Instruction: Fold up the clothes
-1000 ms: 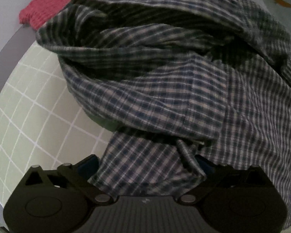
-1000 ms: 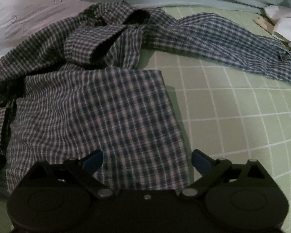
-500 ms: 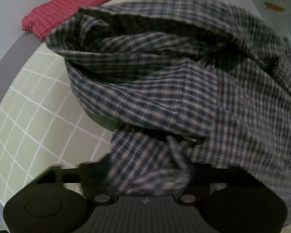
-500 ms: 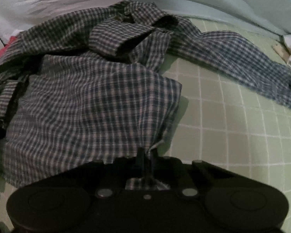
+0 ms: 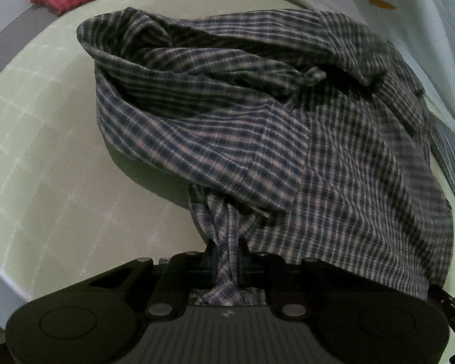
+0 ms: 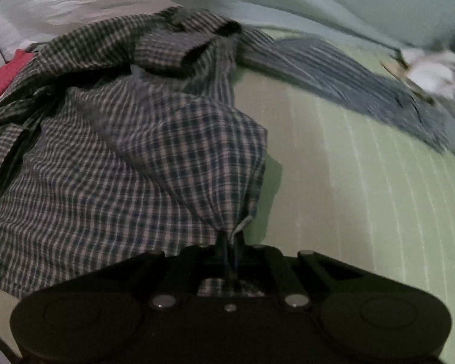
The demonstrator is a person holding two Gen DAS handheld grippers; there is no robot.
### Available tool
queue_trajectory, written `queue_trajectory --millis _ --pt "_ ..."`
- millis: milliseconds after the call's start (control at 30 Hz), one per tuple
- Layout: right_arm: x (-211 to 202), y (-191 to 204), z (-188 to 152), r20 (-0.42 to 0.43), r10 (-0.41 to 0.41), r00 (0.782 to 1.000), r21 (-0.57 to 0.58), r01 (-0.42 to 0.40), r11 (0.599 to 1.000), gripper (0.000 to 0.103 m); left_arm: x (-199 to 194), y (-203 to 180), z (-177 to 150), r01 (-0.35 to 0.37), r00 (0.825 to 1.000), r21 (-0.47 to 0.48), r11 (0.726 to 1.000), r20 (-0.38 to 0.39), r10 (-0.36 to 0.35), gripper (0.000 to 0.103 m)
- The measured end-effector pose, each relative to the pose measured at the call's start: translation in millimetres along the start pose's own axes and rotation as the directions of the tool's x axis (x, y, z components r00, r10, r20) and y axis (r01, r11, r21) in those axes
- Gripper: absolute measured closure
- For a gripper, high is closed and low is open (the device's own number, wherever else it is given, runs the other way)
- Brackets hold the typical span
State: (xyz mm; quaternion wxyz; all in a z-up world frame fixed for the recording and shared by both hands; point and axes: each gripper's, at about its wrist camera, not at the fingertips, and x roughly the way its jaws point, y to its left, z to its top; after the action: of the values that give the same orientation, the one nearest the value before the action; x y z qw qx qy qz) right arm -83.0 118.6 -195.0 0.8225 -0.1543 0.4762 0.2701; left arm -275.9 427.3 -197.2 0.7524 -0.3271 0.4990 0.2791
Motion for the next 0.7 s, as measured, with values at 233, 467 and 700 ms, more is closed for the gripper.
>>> queue_trajectory --millis 233,467,700 --pt "-22 -23 -34 -0.035 -0.012 0.999 0.059 0.014 0.998 0.099 -12 -3 -39 -0.009 0.999 -0.018 1.000 -0.032 0.008 0.089" --pt "-18 -24 -28 -0.054 0.014 0.998 0.010 -0.014 1.000 0.095 -20 -15 -13 -0.067 0.998 -0.016 0.998 -0.004 0.067 0.083" --pt "-20 -54 -25 -0.004 0.047 0.999 0.080 -0.046 0.996 0.037 -44 -62 -1 -0.074 0.980 0.010 0.997 0.186 0.070 0.020"
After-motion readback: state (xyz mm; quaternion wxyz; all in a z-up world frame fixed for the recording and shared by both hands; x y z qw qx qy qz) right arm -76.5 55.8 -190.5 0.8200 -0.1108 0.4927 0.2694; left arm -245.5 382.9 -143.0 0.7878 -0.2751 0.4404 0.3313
